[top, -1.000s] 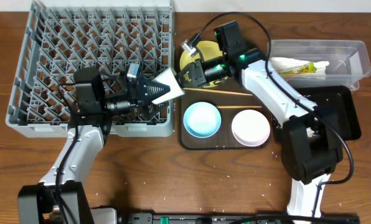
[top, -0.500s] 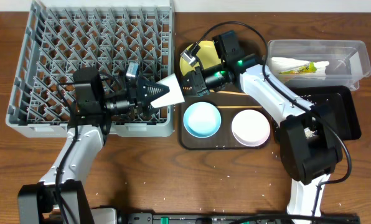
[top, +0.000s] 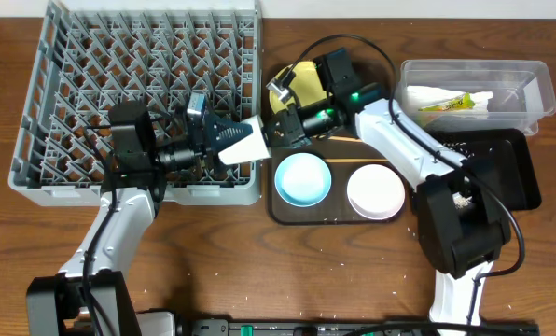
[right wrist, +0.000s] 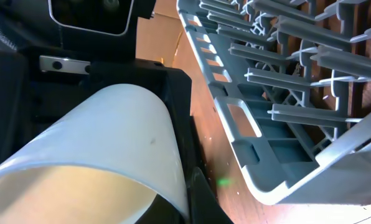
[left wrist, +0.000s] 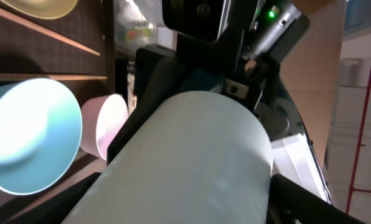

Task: Sort waste into correct bins and load items into the dishwasher
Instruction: 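Hand white cup from right gripper to left gripper over rack, then lower cup into dish rack with left gripper and release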

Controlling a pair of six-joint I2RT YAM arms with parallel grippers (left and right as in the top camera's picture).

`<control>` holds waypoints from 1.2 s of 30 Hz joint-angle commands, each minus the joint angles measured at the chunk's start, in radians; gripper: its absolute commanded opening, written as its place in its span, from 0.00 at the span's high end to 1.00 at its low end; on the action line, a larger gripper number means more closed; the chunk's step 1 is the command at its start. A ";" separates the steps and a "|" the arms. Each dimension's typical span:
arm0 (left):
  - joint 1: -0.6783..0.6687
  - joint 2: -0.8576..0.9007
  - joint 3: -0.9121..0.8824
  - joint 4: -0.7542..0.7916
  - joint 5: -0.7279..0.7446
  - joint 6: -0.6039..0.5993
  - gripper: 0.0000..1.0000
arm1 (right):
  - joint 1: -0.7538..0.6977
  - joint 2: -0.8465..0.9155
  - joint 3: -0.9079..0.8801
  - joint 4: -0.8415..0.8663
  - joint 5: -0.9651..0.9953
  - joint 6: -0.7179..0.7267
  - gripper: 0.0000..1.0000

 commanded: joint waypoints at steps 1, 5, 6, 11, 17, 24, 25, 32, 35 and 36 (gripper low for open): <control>-0.002 -0.004 0.012 0.010 -0.029 -0.001 0.17 | 0.026 -0.003 -0.014 -0.005 0.028 0.005 0.99; -0.002 -0.004 0.012 0.010 -0.031 -0.001 0.40 | 0.026 -0.003 -0.014 -0.005 0.032 0.005 0.99; -0.002 -0.004 0.012 0.010 -0.031 -0.002 0.47 | 0.026 -0.003 -0.014 -0.004 0.032 0.005 0.99; -0.002 -0.004 0.012 0.013 -0.034 -0.002 0.64 | 0.019 -0.003 -0.014 0.027 0.035 0.006 0.67; -0.001 -0.007 0.013 0.198 -0.034 -0.082 0.66 | -0.084 -0.004 -0.010 0.097 0.098 0.074 0.50; 0.037 -0.006 0.051 0.319 -0.091 -0.151 0.67 | -0.254 -0.023 0.031 -0.043 0.339 0.001 0.33; 0.045 -0.006 0.054 0.314 -0.115 -0.151 0.66 | -0.266 -0.031 0.047 -0.088 0.381 -0.029 0.32; 0.084 -0.006 0.060 0.240 -0.384 -0.132 0.66 | -0.282 -0.106 0.153 -0.297 0.677 -0.149 0.23; 0.084 -0.006 0.106 0.125 -0.449 -0.056 0.66 | -0.282 -0.137 0.163 -0.314 0.739 -0.153 0.21; 0.084 -0.006 0.140 0.046 -0.465 -0.007 0.66 | -0.282 -0.146 0.163 -0.320 0.751 -0.153 0.21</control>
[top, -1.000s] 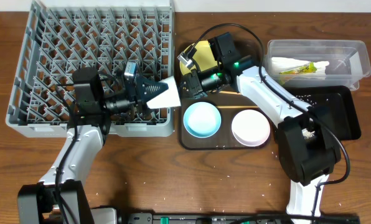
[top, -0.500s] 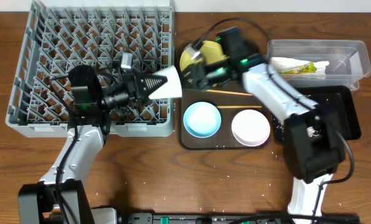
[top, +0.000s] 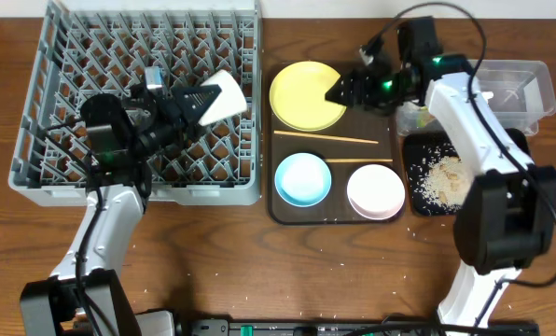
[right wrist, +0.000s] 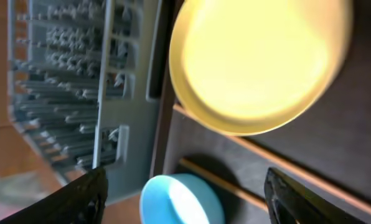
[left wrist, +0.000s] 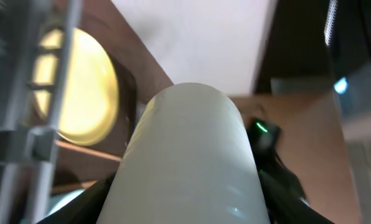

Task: Sort waste into correct bins and load items into the dishwasher
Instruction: 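Lower cup into dish rack with left gripper and release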

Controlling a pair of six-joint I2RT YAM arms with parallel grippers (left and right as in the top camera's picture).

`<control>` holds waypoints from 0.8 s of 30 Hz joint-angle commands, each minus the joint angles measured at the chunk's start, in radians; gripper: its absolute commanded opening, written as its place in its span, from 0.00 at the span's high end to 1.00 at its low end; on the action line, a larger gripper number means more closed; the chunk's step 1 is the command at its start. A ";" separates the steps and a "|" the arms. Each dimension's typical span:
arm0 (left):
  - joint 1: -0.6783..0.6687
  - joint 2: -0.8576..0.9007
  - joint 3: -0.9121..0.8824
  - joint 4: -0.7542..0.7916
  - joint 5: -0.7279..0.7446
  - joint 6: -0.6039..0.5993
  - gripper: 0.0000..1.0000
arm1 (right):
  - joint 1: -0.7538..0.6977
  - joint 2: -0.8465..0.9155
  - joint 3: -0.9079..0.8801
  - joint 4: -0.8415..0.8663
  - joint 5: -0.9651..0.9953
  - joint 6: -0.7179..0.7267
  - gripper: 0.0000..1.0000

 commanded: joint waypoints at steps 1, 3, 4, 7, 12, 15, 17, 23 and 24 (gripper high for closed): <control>0.003 -0.007 0.133 -0.201 -0.137 0.174 0.66 | 0.010 -0.068 0.029 -0.016 0.124 -0.045 0.21; 0.000 -0.007 0.229 -0.422 -0.193 0.301 0.66 | 0.010 -0.079 0.029 -0.026 0.135 -0.046 0.22; -0.005 -0.007 0.292 -0.559 -0.243 0.378 0.66 | 0.010 -0.085 0.029 -0.032 0.147 -0.045 0.22; -0.034 -0.007 0.465 -0.902 -0.431 0.557 0.66 | 0.010 -0.098 0.030 -0.058 0.199 -0.045 0.21; -0.138 -0.007 0.639 -1.233 -0.729 0.704 0.66 | 0.010 -0.105 0.030 -0.104 0.239 -0.071 0.23; -0.224 -0.002 0.645 -1.313 -0.850 0.720 0.66 | 0.010 -0.105 0.030 -0.131 0.264 -0.072 0.23; -0.279 0.013 0.644 -1.362 -0.925 0.719 0.66 | 0.010 -0.105 0.030 -0.147 0.281 -0.075 0.23; -0.394 0.116 0.634 -1.456 -1.004 0.716 0.66 | 0.011 -0.105 0.030 -0.175 0.288 -0.084 0.23; -0.415 0.161 0.629 -1.459 -1.009 0.716 0.66 | 0.011 -0.105 0.030 -0.178 0.288 -0.086 0.23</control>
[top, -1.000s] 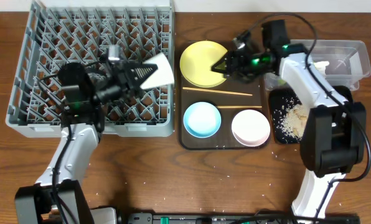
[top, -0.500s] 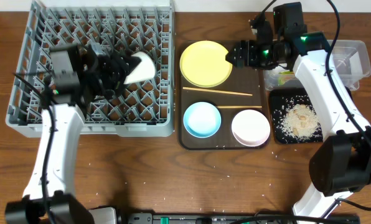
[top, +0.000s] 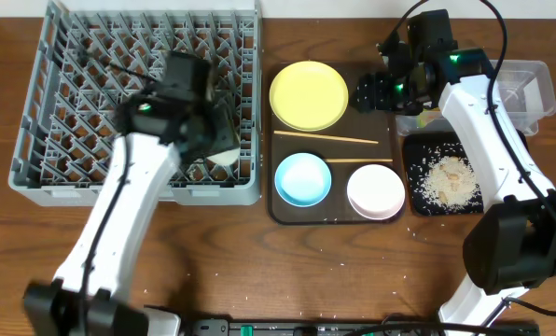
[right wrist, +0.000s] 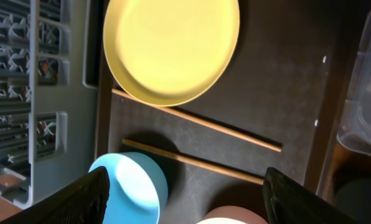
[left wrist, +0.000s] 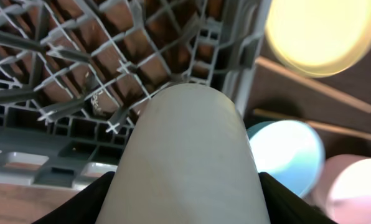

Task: Sort waste into correct bins and load items into the dishwasher
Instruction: 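Lower cup into dish rack with left gripper and release, then move left gripper to light-blue bowl and grasp its rim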

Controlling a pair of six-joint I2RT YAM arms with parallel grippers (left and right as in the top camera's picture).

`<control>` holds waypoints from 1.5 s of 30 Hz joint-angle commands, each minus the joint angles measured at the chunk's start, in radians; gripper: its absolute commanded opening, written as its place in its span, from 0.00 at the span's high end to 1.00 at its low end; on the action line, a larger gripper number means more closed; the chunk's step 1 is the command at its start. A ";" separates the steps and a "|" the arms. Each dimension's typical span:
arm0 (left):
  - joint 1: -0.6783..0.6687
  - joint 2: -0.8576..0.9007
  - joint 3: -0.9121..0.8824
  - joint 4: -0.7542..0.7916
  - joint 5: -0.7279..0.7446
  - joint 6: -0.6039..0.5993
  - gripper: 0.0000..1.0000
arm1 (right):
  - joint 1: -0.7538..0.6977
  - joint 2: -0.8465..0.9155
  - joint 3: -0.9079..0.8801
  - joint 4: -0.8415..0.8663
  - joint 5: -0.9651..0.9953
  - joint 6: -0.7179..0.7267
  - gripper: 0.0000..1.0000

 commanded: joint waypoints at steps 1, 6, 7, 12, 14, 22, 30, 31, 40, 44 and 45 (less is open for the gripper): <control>-0.042 0.097 -0.009 -0.010 -0.083 0.024 0.66 | 0.006 -0.022 0.016 -0.010 0.016 -0.024 0.23; -0.052 0.221 -0.010 -0.010 -0.082 0.024 0.66 | 0.006 -0.022 0.016 -0.023 0.016 -0.024 0.23; -0.052 0.243 -0.010 -0.009 -0.082 0.024 0.65 | 0.006 -0.022 0.016 -0.023 0.016 -0.024 0.23; -0.052 0.340 -0.010 -0.004 -0.082 0.024 0.43 | 0.008 -0.022 0.016 -0.024 0.016 -0.024 0.23; -0.052 0.349 -0.010 0.000 -0.082 0.024 0.34 | 0.012 -0.022 0.016 -0.023 0.016 -0.024 0.23; -0.050 0.327 0.051 -0.016 -0.082 0.025 0.10 | 0.037 -0.021 0.016 -0.002 0.046 0.014 0.23; -0.050 0.192 0.204 -0.092 -0.082 0.027 0.09 | 0.084 0.004 0.016 0.085 0.171 0.104 0.23; -0.050 0.156 0.211 -0.091 -0.082 0.027 0.08 | 0.095 0.016 0.016 0.105 0.193 0.116 0.23; -0.050 -0.016 0.212 -0.076 -0.063 0.023 0.08 | 0.124 0.130 0.016 0.157 0.175 0.147 0.28; -0.053 -0.013 0.211 -0.104 -0.009 -0.005 0.08 | 0.130 0.111 0.017 -0.007 0.089 0.122 0.36; -0.055 -0.013 0.211 -0.107 0.010 -0.007 0.08 | 0.128 0.100 0.017 -0.034 0.077 0.114 0.34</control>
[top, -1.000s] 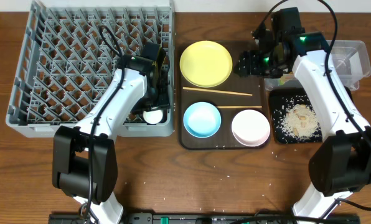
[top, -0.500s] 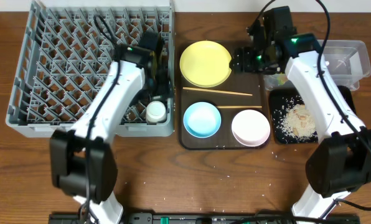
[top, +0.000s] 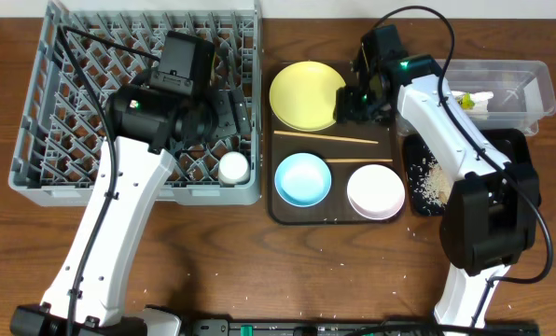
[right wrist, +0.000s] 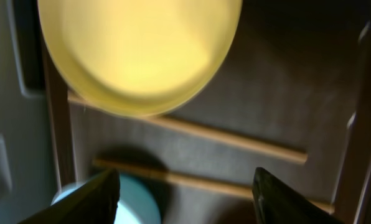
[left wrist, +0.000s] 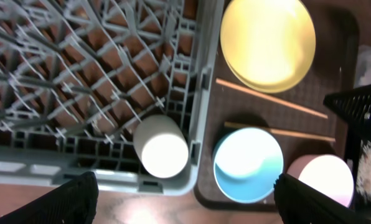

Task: Sort waste into correct bins and load items into the dishwasher
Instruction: 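Move left gripper to light-blue bowl and grasp its rim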

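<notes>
A white cup [top: 232, 167] [left wrist: 162, 146] stands on end in the near right corner of the grey dish rack [top: 35, 168] [left wrist: 201, 93]. My left gripper [top: 231, 112] [left wrist: 185, 180] hangs open above it, holding nothing. On the dark tray [top: 339, 220] lie a yellow plate [top: 306, 95] [right wrist: 139, 50], two chopsticks [top: 326, 138] [right wrist: 192, 134], a blue bowl [top: 302, 178] [left wrist: 248, 163] and a pink bowl [top: 375, 190]. My right gripper [top: 352, 101] [right wrist: 185, 174] is open over the chopsticks, by the plate's right edge.
A black bin [top: 521, 173] with spilled rice sits right of the tray. Behind it a clear bin [top: 516, 75] holds a wrapper. Crumbs are scattered on the wooden table. The rack's tines stand close together around the cup.
The left gripper has let go of the white cup, which now stands in the rack's near right corner, and it sits open above it. The right gripper has moved left toward the yellow plate.
At first both grippers met at the white cup between rack and tray. Then the left one held it alone over the rack while the right one was open over the tray. Later the cup was low at the rack's near right corner, where it now stands released.
</notes>
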Controlling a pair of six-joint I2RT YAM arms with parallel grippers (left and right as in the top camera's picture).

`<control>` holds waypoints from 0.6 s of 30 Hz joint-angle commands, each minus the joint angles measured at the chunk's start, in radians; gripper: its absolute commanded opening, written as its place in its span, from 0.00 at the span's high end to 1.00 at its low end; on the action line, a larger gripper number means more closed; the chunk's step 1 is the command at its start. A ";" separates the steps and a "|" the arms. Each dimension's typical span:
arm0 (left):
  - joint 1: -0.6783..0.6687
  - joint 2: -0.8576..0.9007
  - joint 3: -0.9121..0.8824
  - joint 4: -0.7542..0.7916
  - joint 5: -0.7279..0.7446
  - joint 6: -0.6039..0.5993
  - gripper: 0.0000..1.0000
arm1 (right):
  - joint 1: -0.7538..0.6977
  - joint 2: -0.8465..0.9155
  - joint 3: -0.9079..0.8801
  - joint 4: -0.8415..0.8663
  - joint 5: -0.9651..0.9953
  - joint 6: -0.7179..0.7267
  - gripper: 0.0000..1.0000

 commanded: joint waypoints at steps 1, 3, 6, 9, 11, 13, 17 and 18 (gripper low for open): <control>-0.006 0.009 0.012 -0.017 0.073 -0.019 0.08 | 0.013 -0.049 0.017 -0.085 -0.077 -0.023 0.34; -0.023 0.009 0.011 -0.019 0.096 -0.019 0.09 | 0.009 -0.095 0.017 -0.122 -0.068 -0.037 0.32; -0.070 0.009 0.000 -0.019 0.107 -0.020 0.09 | -0.008 -0.173 0.017 -0.183 -0.018 -0.036 0.30; -0.140 0.023 -0.024 -0.011 0.106 -0.020 0.09 | -0.052 -0.246 0.017 -0.213 -0.005 -0.035 0.29; -0.178 0.042 -0.038 0.000 0.106 -0.031 0.10 | -0.095 -0.286 0.017 -0.214 -0.005 -0.035 0.29; -0.212 0.067 -0.049 0.014 0.106 -0.039 0.13 | -0.139 -0.312 0.017 -0.214 -0.005 -0.027 0.29; -0.280 0.138 -0.054 0.053 0.106 -0.053 0.18 | -0.220 -0.334 0.017 -0.211 -0.005 -0.024 0.27; -0.297 0.159 -0.054 0.066 0.106 -0.053 0.18 | -0.230 -0.334 0.017 -0.211 -0.005 -0.024 0.27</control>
